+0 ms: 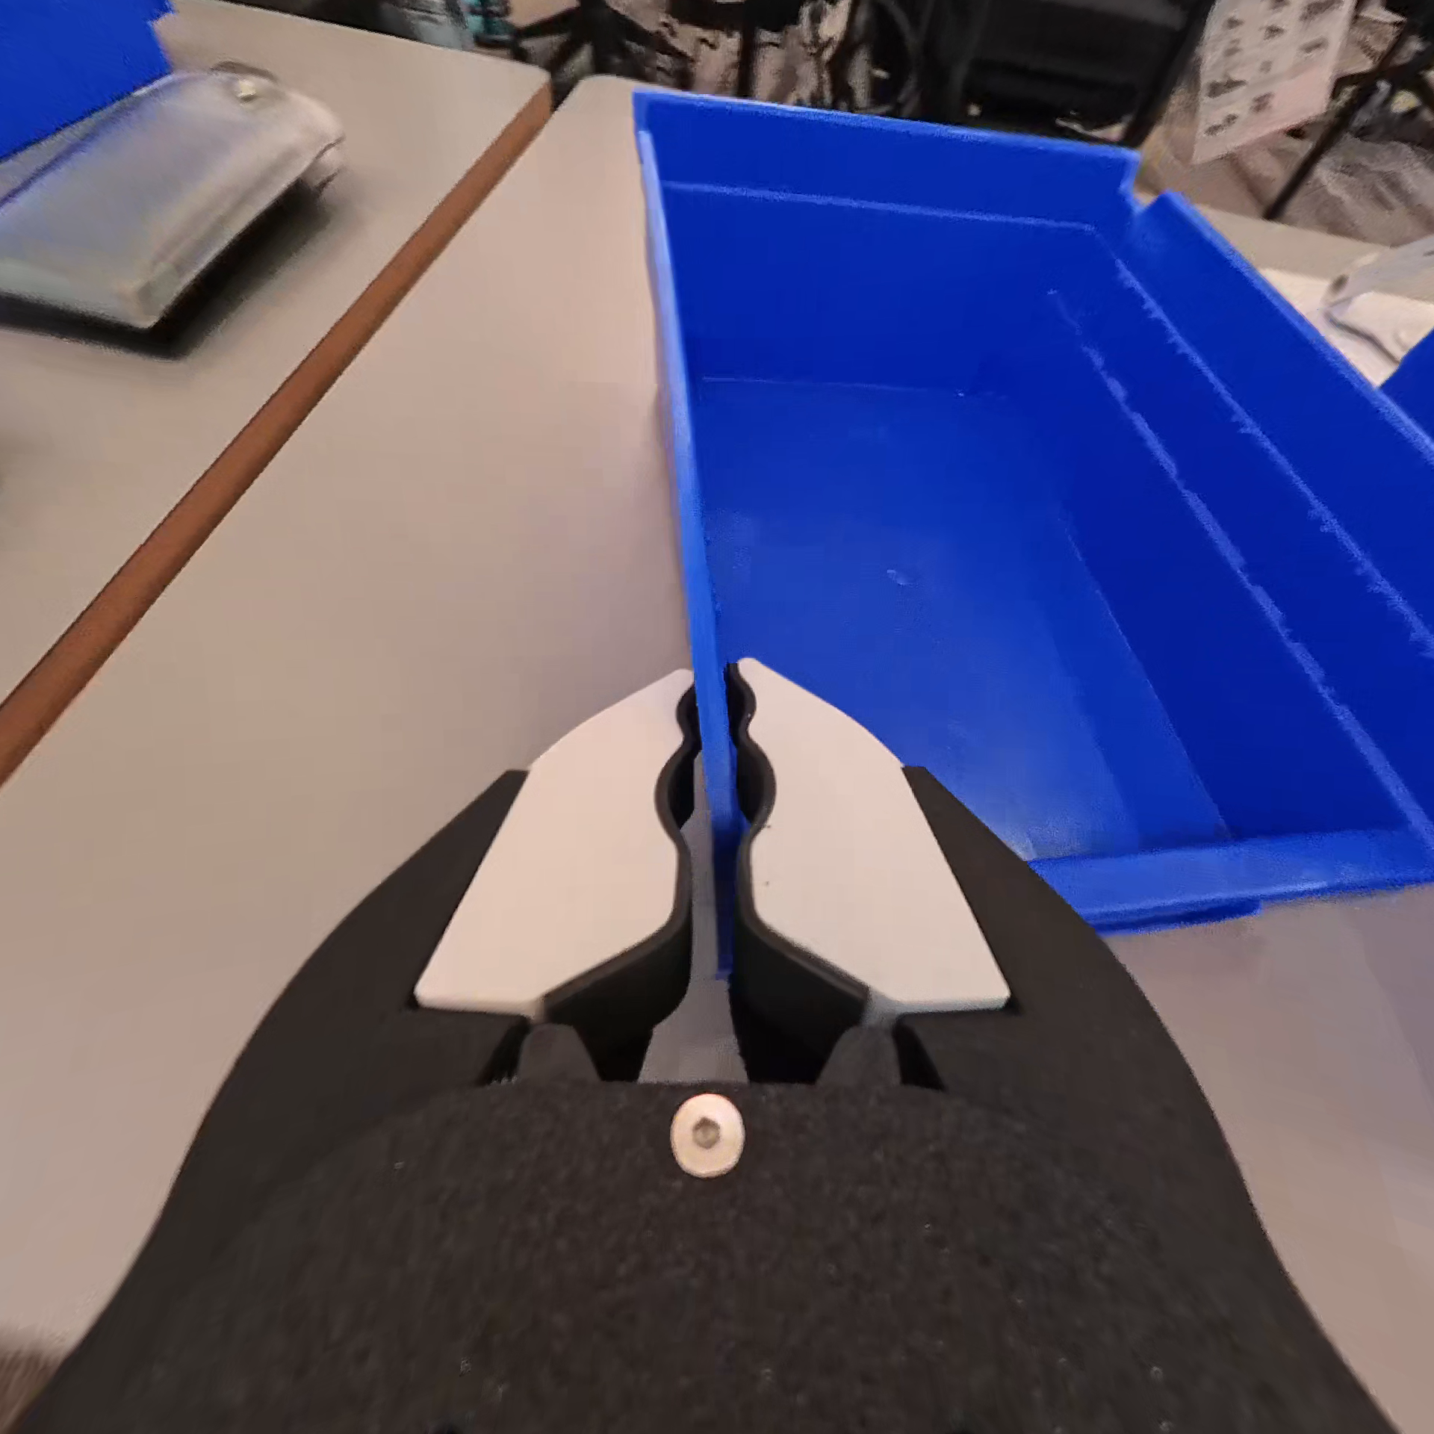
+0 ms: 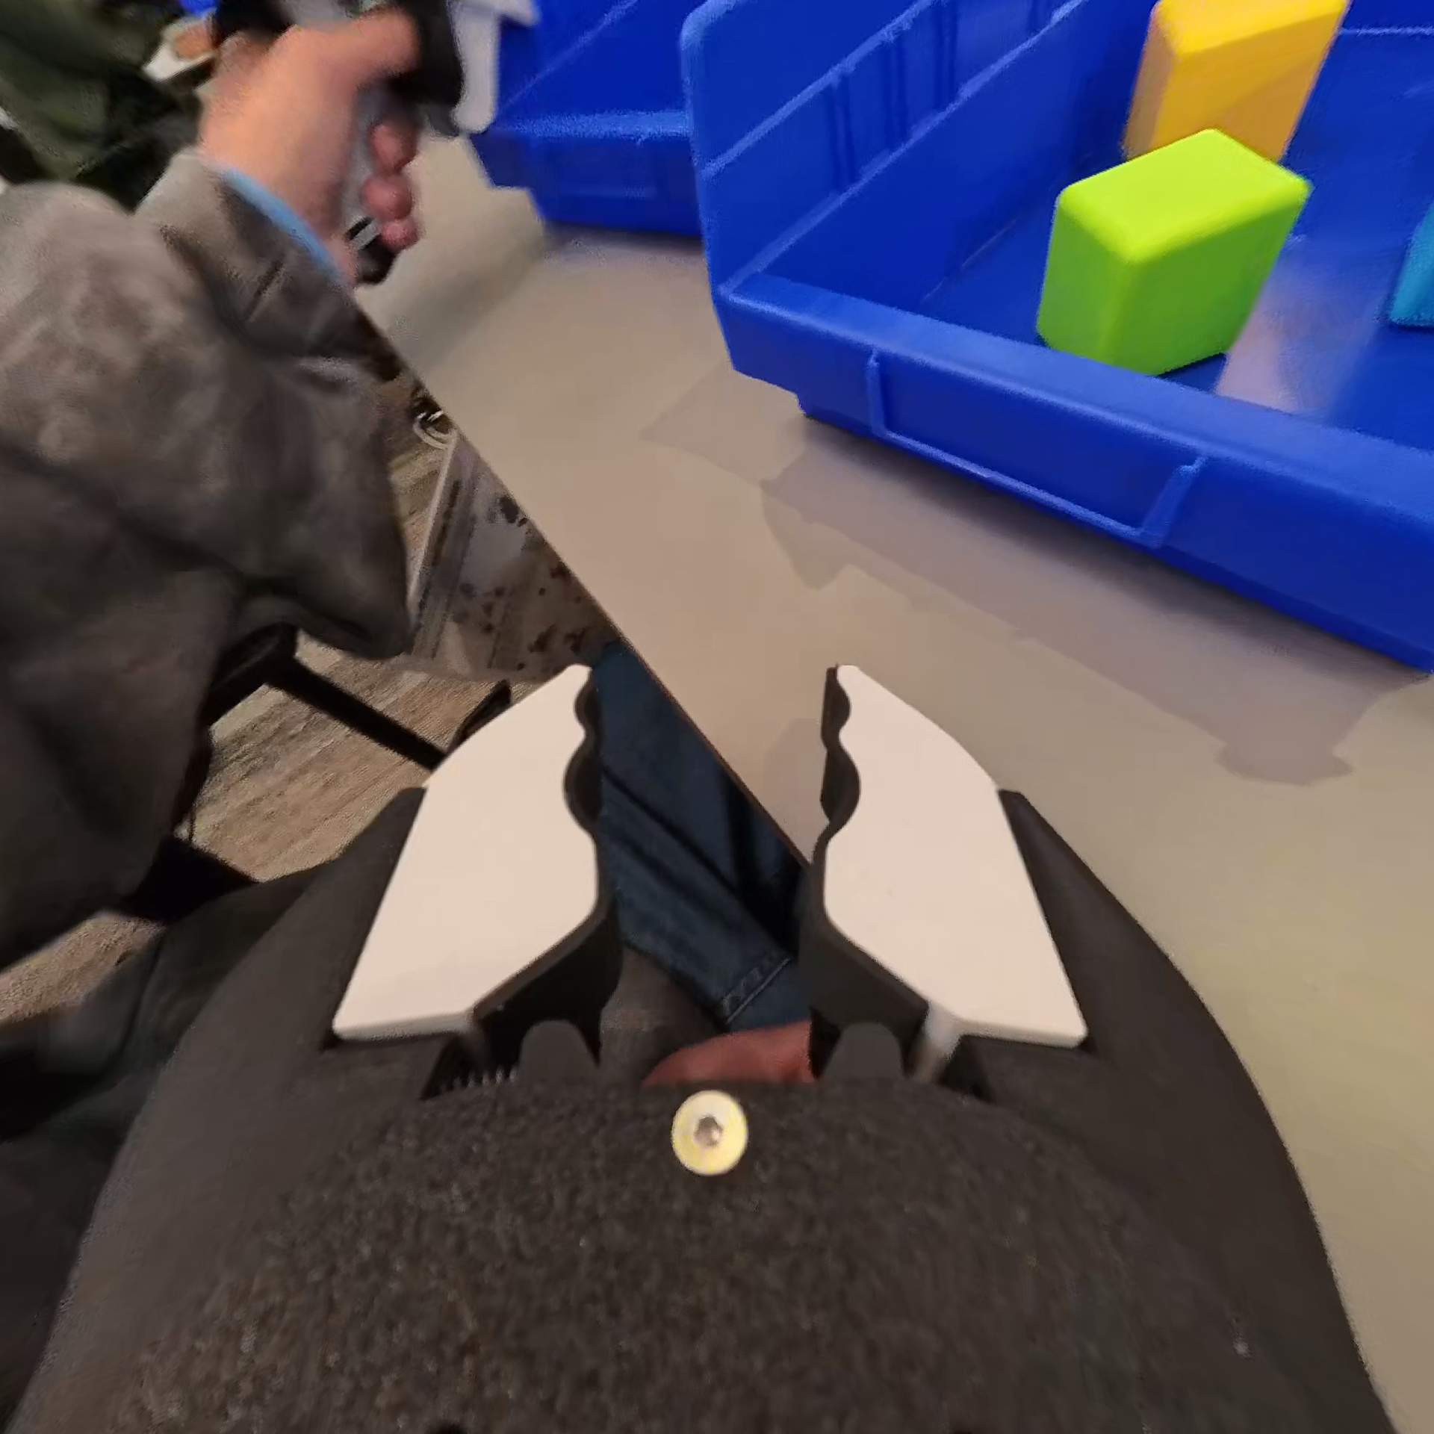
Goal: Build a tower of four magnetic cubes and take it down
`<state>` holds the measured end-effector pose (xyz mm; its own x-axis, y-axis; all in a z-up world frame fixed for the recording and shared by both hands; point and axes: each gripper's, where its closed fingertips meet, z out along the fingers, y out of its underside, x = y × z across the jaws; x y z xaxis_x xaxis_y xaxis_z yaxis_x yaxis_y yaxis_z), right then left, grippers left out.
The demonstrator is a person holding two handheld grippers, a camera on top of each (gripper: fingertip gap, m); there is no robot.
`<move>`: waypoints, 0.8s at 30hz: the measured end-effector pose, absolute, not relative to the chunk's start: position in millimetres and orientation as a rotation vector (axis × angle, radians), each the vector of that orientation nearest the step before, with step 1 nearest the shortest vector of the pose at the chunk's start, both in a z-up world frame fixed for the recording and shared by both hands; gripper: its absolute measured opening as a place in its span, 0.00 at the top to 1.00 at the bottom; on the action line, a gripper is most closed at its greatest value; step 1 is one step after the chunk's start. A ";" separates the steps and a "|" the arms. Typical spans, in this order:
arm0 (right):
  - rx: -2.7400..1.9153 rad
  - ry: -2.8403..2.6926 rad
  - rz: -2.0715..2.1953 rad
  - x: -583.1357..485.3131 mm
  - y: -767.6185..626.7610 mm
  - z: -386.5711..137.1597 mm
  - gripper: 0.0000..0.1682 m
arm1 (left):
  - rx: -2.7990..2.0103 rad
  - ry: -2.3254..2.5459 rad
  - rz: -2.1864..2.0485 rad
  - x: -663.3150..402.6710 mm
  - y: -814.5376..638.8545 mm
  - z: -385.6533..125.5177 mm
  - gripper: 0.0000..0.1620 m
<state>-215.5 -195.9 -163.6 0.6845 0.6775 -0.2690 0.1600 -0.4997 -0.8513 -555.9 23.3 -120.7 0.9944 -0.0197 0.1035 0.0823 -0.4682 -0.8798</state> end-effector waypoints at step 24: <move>-1.915 -0.254 0.409 -351.8 -115.1 -114.5 0.97 | -1.927 -0.172 -0.033 -534.7 -157.5 -111.1 0.97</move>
